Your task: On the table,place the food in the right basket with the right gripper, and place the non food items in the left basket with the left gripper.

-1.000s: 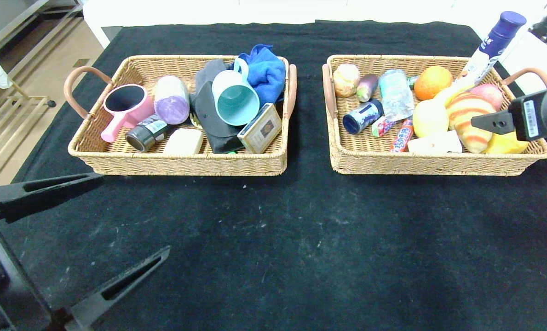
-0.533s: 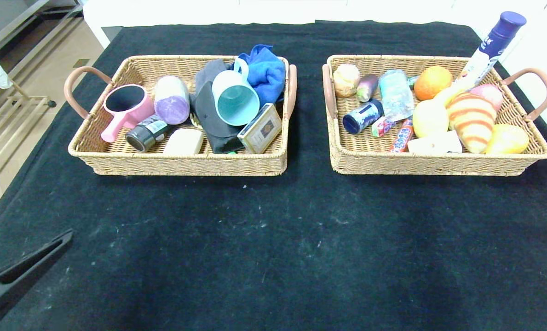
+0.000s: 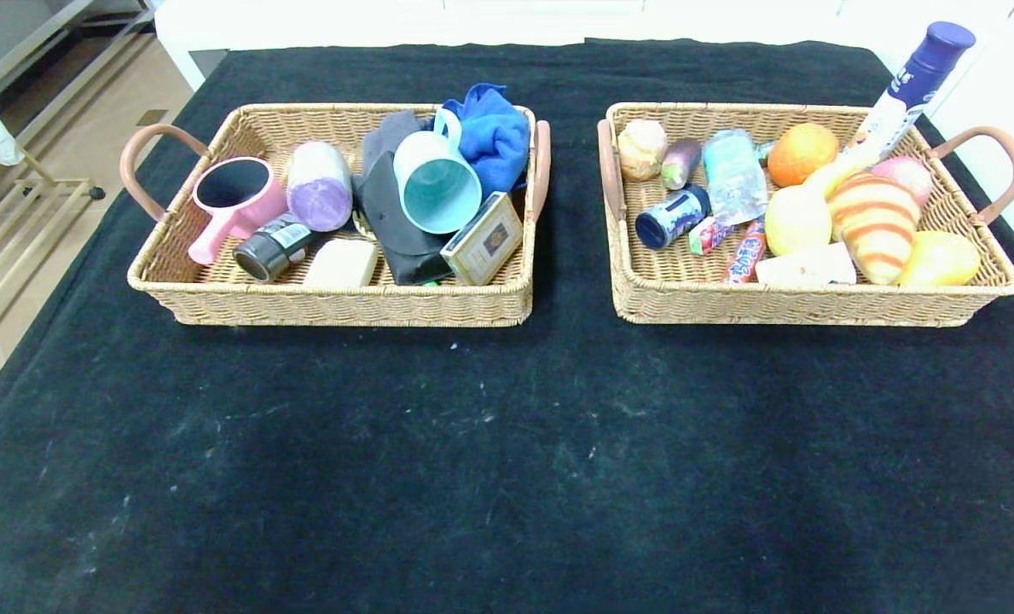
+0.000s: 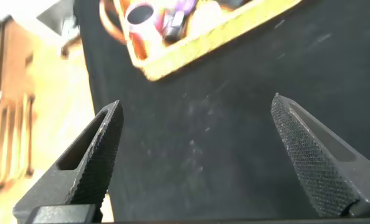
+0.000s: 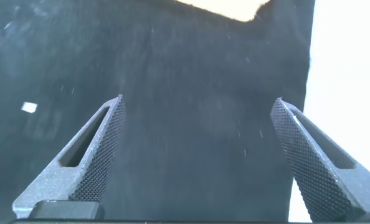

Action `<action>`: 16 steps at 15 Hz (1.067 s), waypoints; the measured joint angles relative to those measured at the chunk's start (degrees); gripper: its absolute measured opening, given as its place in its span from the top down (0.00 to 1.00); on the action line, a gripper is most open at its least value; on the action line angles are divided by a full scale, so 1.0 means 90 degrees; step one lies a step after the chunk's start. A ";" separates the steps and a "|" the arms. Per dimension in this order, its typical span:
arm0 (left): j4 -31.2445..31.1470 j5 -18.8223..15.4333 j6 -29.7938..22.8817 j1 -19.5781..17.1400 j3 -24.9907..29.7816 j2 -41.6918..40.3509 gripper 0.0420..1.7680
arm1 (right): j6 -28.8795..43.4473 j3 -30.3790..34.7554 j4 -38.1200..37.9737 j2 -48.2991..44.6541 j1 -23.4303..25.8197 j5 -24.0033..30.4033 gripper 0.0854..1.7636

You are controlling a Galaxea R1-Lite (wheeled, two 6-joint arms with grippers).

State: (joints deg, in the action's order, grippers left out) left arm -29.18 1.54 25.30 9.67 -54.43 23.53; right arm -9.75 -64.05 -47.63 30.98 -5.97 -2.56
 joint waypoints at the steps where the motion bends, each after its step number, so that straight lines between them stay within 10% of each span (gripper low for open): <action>1: -0.0284 -0.0305 -0.0005 -0.0217 -0.0223 -0.0183 0.03 | 0.0064 -0.0099 -0.0406 -0.0362 0.0024 0.0004 0.04; 10: -0.1455 -0.1050 -0.0279 -0.0998 -0.0754 -0.1518 0.03 | 0.0779 -0.0521 -0.1715 -0.1807 0.0825 0.0666 0.04; 16: -0.1632 -0.1337 -0.0425 -0.1025 0.0134 -0.2437 0.03 | 0.0772 0.1099 -0.0685 -0.2805 0.0771 0.0639 0.04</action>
State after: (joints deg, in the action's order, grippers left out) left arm -43.87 -10.50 21.47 0.44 -53.22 1.60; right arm -2.80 -54.16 -53.80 5.73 0.96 3.19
